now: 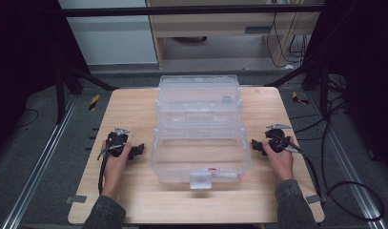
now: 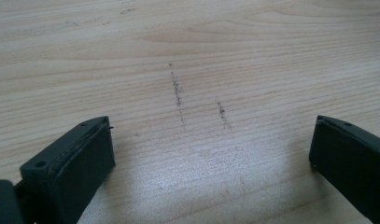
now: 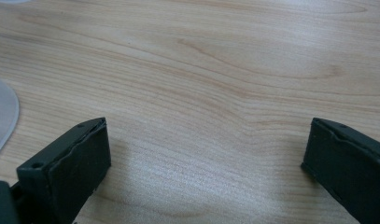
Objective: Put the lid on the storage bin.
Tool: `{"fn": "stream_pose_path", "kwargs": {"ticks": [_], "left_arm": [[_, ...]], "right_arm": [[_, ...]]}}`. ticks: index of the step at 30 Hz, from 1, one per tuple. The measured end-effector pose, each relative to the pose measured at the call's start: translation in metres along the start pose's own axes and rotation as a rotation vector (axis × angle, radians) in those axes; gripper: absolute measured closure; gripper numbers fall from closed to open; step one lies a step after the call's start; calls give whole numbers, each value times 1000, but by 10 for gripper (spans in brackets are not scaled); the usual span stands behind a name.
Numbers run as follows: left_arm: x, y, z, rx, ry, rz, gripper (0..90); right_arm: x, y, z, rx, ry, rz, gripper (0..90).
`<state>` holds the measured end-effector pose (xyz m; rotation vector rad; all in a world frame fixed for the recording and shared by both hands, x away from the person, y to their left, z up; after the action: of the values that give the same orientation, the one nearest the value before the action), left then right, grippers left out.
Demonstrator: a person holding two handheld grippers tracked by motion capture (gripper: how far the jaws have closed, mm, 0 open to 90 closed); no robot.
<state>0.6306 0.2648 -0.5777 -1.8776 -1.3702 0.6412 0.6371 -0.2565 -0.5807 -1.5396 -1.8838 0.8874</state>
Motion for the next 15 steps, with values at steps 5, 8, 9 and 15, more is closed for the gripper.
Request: {"fn": "stream_pose_path", "kwargs": {"ticks": [5, 8, 9, 15], "left_arm": [[0, -1, 1, 3, 6, 1, 0], [-1, -2, 2, 3, 15, 9, 0], [-2, -2, 3, 0, 23, 14, 0], [-6, -14, 1, -21, 76, 12, 35]], "right_arm": [[0, 0, 0, 0, 3, 4, 7], [0, 0, 0, -1, 4, 5, 6], [0, 0, 0, -1, 4, 5, 6], [-1, -1, -3, -6, -12, -2, 83]]}}
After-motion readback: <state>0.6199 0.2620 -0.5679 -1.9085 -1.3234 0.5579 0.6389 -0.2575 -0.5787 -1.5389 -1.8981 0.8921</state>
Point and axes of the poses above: each handheld gripper's, and its own axes: y roughly forward along the jaws, z roughly out of its underside, x roughly to its left, the point moved 10 cm from there along y, roughly forward along the jaws, and after that the axes turned 7 degrees about x, right-handed, at the moved point
